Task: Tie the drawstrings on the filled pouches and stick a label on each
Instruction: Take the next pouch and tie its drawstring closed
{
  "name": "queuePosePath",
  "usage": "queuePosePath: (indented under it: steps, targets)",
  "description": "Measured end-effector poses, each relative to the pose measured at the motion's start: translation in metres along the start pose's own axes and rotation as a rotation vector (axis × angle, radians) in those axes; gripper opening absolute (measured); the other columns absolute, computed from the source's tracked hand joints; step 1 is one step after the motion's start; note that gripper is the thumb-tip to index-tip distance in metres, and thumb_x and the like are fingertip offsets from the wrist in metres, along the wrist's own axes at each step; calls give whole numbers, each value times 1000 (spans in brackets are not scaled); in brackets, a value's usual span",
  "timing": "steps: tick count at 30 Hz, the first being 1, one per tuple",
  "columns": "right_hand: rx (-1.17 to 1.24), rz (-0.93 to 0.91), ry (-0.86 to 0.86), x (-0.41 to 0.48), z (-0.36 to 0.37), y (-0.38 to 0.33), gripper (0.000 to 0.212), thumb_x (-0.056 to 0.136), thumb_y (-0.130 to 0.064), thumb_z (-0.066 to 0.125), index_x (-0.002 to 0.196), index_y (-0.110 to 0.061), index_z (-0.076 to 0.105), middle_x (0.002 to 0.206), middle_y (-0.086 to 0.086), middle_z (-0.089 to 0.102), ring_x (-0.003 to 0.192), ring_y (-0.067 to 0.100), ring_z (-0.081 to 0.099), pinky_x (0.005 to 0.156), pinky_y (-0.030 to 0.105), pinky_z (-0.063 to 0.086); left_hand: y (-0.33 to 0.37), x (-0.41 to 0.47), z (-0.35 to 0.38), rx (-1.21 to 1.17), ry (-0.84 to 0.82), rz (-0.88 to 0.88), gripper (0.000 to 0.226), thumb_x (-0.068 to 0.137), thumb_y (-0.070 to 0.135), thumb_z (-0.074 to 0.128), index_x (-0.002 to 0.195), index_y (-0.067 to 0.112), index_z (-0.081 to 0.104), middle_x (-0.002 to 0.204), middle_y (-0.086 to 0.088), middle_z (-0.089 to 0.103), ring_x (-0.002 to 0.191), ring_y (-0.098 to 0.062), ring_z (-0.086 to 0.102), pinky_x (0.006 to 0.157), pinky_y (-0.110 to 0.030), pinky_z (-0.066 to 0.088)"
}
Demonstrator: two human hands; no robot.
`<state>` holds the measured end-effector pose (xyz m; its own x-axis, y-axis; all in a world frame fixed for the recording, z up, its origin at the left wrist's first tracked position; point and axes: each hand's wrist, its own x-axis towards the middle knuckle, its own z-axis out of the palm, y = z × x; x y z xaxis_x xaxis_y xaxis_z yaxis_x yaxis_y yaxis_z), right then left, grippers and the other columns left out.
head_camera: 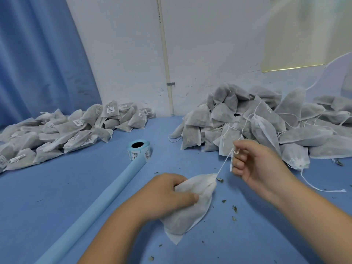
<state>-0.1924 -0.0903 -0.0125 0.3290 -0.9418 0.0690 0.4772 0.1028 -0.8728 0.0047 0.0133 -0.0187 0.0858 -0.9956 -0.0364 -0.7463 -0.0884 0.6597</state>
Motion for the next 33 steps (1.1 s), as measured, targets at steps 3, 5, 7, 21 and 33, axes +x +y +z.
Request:
queuePosePath:
  steps: [3,5,7,21,33]
  targets:
    - [-208,-171,14,-9,7,0,22,87,-10,60,67,-15,51,53,-1,37,46,13,37,43,23,32,4,1,7,58,113,-7,25,81,43,63,76,18,59,65,13,51,59,-6,48,56,-22,39]
    - [-428,-307,4,-17,14,1,23,87,-9,61,66,-16,55,53,-2,42,47,12,38,45,20,34,7,3,11,42,190,-16,33,82,45,59,77,13,55,64,11,49,58,-8,45,57,-26,38]
    - [-595,-435,-79,-27,21,5,21,86,-9,64,68,-17,56,54,-7,42,50,9,37,48,17,33,10,4,12,-18,269,-27,35,84,47,58,75,13,56,63,11,51,58,-10,47,57,-27,40]
    - [-1504,-864,-371,-53,32,29,27,87,-34,42,86,-22,67,80,-7,55,66,16,55,52,32,46,16,5,8,-570,367,-121,21,79,38,58,69,22,49,66,1,45,64,-16,42,65,-32,33]
    - [-1470,-739,-455,-45,26,30,46,90,-50,36,133,-36,48,108,-19,40,90,4,48,74,29,45,5,4,-10,-783,251,-174,22,74,20,72,87,3,71,85,-15,71,78,-28,66,74,-37,50]
